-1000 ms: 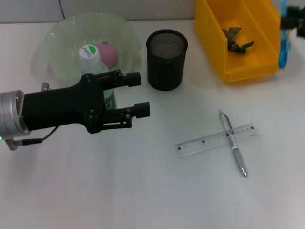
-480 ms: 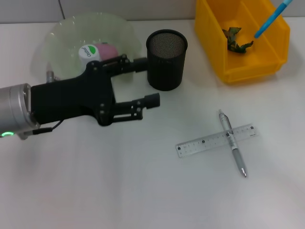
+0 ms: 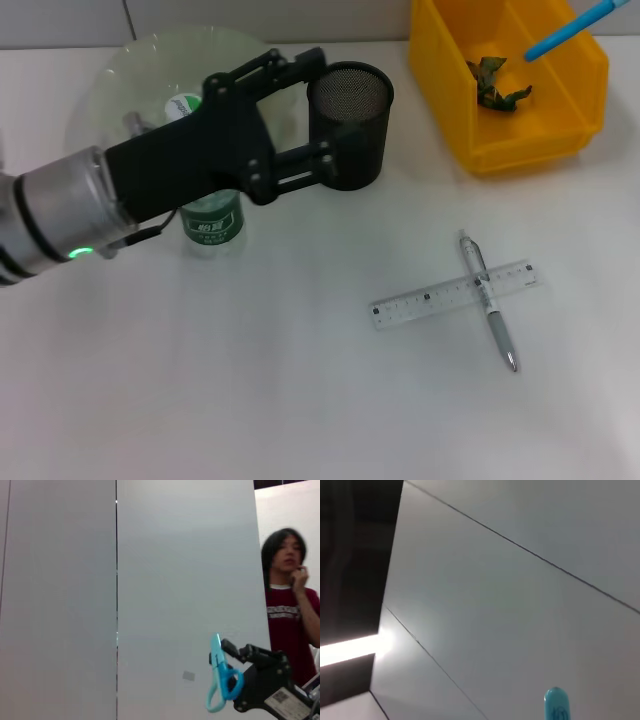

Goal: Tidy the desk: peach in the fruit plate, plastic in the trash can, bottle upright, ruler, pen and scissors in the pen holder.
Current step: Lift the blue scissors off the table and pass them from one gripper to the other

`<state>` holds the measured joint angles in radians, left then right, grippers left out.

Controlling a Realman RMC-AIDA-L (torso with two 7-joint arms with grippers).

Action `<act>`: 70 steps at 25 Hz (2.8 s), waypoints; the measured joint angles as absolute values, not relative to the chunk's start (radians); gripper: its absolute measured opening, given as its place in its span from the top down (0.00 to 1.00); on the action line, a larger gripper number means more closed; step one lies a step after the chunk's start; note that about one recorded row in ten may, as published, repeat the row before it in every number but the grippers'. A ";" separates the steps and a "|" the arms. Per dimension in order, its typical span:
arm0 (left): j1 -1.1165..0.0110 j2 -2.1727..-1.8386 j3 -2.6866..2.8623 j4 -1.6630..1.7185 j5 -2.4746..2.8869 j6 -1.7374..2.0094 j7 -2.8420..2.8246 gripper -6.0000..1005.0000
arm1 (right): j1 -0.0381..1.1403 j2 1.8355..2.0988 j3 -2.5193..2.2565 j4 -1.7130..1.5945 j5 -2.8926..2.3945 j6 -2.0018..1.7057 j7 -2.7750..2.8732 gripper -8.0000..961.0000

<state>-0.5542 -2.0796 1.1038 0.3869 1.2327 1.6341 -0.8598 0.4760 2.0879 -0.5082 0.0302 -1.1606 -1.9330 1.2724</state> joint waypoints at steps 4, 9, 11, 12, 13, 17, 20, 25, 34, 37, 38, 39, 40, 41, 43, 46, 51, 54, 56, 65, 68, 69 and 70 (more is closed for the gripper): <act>-0.588 -2.080 1.144 0.312 1.171 1.622 -0.786 0.24 | 0.487 2.089 -0.507 0.077 -1.159 -1.952 1.278 0.78; -0.601 -2.080 1.280 0.274 1.020 1.624 -0.646 0.26 | 0.512 2.091 -0.484 0.140 -1.159 -1.952 1.283 0.78; -0.597 -2.080 1.360 0.277 0.946 1.624 -0.597 0.27 | 0.524 2.091 -0.481 0.153 -1.158 -1.941 1.295 0.78; -0.593 -2.080 1.402 0.281 0.908 1.624 -0.568 0.27 | 0.531 2.092 -0.480 0.160 -1.158 -1.933 1.303 0.78; -0.589 -2.080 1.443 0.286 0.868 1.624 -0.536 0.28 | 0.538 2.093 -0.478 0.166 -1.158 -1.923 1.310 0.78; -0.575 -2.080 1.560 0.323 0.747 1.602 -0.444 0.32 | 0.569 2.094 -0.473 0.194 -1.164 -1.881 1.322 0.77; -0.571 -2.080 1.602 0.354 0.698 1.569 -0.423 0.34 | 0.588 2.094 -0.480 0.209 -1.170 -1.854 1.323 0.77; -0.568 -2.080 1.710 0.429 0.586 1.459 -0.420 0.34 | 0.596 2.094 -0.472 0.219 -1.196 -1.833 1.314 0.77; -0.553 -2.080 1.803 0.514 0.515 1.361 -0.421 0.37 | 0.606 2.094 -0.477 0.217 -1.198 -1.826 1.312 0.77; -0.552 -2.080 1.810 0.521 0.508 1.336 -0.421 0.40 | 0.614 2.094 -0.476 0.217 -1.218 -1.825 1.311 0.77; -0.552 -2.080 1.819 0.526 0.489 1.315 -0.419 0.40 | 0.615 2.094 -0.474 0.217 -1.221 -1.825 1.311 0.77; -0.552 -2.080 1.819 0.526 0.489 1.315 -0.419 0.41 | 0.615 2.094 -0.474 0.217 -1.221 -1.825 1.311 0.77; -0.552 -2.080 1.824 0.528 0.472 1.310 -0.419 0.42 | 0.615 2.094 -0.472 0.217 -1.224 -1.825 1.311 0.77; -0.552 -2.080 1.824 0.528 0.472 1.310 -0.419 0.43 | 0.616 2.094 -0.473 0.217 -1.225 -1.825 1.311 0.77; -0.549 -2.080 1.825 0.529 0.462 1.306 -0.410 0.45 | 0.617 2.094 -0.476 0.217 -1.225 -1.825 1.312 0.77; -0.544 -2.080 1.828 0.530 0.455 1.305 -0.393 0.45 | 0.619 2.094 -0.481 0.215 -1.226 -1.825 1.313 0.77; -0.530 -2.080 1.854 0.539 0.428 1.306 -0.362 0.48 | 0.620 2.094 -0.479 0.215 -1.235 -1.825 1.315 0.77; -0.524 -2.080 1.869 0.543 0.421 1.306 -0.334 0.58 | 0.623 2.094 -0.473 0.215 -1.250 -1.825 1.320 0.77; -0.522 -2.080 1.878 0.543 0.419 1.307 -0.315 0.67 | 0.625 2.094 -0.474 0.215 -1.251 -1.825 1.321 0.77; -0.507 -2.080 1.905 0.545 0.358 1.314 -0.273 0.86 | 0.625 2.094 -0.482 0.213 -1.257 -1.826 1.330 0.76; -0.499 -2.080 1.914 0.550 0.330 1.315 -0.263 0.87 | 0.623 2.094 -0.482 0.211 -1.260 -1.827 1.327 0.76; -0.499 -2.080 1.914 0.550 0.330 1.315 -0.263 0.88 | 0.623 2.094 -0.482 0.211 -1.260 -1.827 1.327 0.76; -0.499 -2.080 1.914 0.550 0.330 1.315 -0.263 0.88 | 0.622 2.094 -0.482 0.209 -1.262 -1.830 1.322 0.76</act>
<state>-0.4988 -2.0801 1.9144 0.5498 0.3298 1.3149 -0.2629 0.6218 2.0938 -0.4821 0.2093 -1.2624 -1.8299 1.3218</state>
